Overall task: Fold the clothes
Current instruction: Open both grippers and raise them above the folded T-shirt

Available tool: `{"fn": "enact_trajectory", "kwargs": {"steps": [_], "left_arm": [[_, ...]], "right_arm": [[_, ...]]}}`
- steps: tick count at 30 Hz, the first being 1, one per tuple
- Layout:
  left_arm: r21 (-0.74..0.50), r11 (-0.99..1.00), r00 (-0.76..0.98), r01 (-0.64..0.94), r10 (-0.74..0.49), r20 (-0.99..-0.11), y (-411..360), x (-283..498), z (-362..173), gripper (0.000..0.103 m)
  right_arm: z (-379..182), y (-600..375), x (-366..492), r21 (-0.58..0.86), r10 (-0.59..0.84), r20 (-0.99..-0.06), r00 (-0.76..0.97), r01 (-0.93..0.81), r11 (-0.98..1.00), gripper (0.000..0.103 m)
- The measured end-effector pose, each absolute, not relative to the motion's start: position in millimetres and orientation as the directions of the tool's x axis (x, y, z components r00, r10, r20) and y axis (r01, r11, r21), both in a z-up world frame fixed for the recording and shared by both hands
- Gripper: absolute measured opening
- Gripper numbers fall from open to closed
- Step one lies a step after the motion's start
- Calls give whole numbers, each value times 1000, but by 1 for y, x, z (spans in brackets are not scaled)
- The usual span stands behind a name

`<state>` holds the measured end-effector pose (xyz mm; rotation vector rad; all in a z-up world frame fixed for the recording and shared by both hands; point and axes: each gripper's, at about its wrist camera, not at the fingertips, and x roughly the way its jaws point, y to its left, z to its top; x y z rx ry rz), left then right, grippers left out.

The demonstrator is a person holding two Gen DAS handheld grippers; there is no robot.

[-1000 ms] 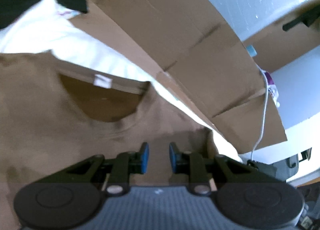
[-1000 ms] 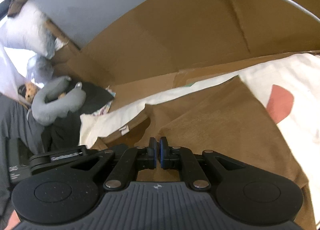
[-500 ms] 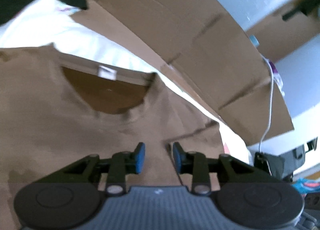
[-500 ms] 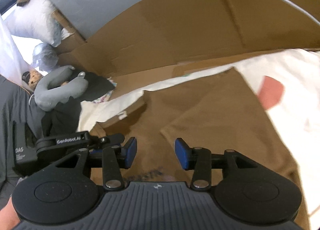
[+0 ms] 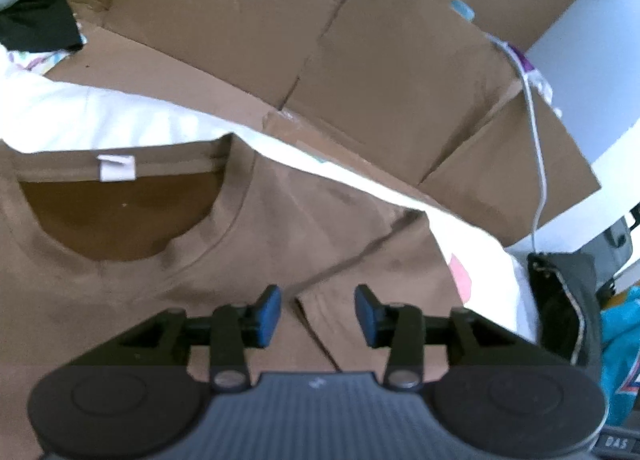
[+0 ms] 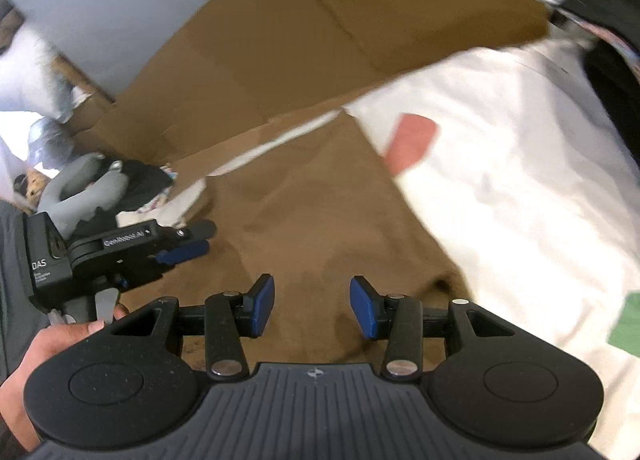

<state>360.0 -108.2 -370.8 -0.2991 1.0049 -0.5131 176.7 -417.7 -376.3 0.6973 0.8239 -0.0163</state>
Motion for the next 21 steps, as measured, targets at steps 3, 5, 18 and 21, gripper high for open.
{"fn": "enact_trajectory", "kwargs": {"steps": [3,5,18,21], "left_arm": [[-457,851,417,259,-525,-742,-115,361,-382,42],[-462,847,408,263,-532,-742,-118,359,-388,40],[-502,840,437,207,-539,-721,-105,353,-380,3],[-497,841,455,215,-536,-711,-104,344,-374,2]], "right_arm": [[-388,-426,170,573,251,-691,678,303,762,49],[-396,-428,168,593,268,-694,668,320,739,49],[-427,-410,178,674,377,-676,633,325,663,1],[-423,-410,177,664,368,-681,633,323,674,1]]}}
